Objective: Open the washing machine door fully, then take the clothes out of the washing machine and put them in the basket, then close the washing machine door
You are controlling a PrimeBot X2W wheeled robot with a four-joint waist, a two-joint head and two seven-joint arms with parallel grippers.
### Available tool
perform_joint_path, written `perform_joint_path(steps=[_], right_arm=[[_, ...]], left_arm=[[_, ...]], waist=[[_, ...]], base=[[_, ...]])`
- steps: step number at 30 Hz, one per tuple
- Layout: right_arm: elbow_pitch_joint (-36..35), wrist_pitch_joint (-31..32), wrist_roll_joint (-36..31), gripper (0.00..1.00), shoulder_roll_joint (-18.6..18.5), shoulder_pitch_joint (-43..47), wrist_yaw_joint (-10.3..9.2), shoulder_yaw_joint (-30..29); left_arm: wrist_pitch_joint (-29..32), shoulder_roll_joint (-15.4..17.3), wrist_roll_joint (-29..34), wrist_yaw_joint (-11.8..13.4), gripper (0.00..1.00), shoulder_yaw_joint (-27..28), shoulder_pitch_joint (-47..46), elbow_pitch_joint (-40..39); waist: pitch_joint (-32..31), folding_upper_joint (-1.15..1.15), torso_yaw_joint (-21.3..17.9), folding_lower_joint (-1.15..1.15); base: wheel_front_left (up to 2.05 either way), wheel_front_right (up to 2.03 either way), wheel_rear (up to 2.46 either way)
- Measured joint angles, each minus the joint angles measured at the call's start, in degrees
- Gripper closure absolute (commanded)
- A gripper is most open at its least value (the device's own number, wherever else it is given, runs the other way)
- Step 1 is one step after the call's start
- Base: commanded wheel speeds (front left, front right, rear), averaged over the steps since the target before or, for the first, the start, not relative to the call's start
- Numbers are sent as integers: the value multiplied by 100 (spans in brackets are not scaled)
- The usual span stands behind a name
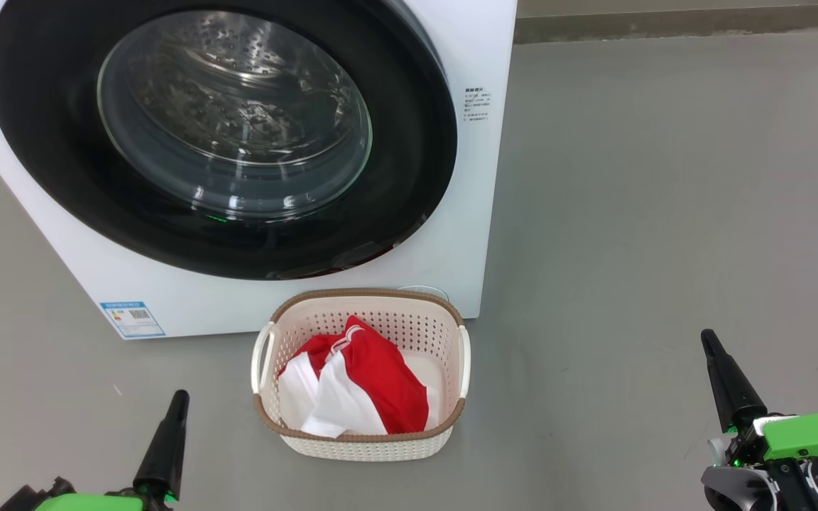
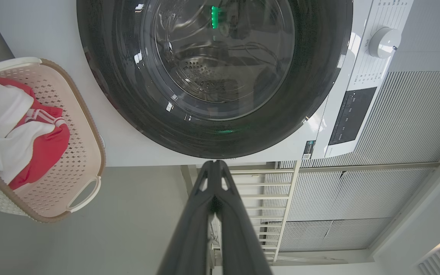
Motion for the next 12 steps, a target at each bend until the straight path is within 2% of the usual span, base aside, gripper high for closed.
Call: perform_joint_path(steps=[12], right_arm=[[0, 0, -1, 100, 0, 0, 0, -3]], left_arm=[[1, -5, 1, 0, 100, 4, 0, 0]], waist=[[0, 0, 0, 0]], base=[[0, 0, 0]])
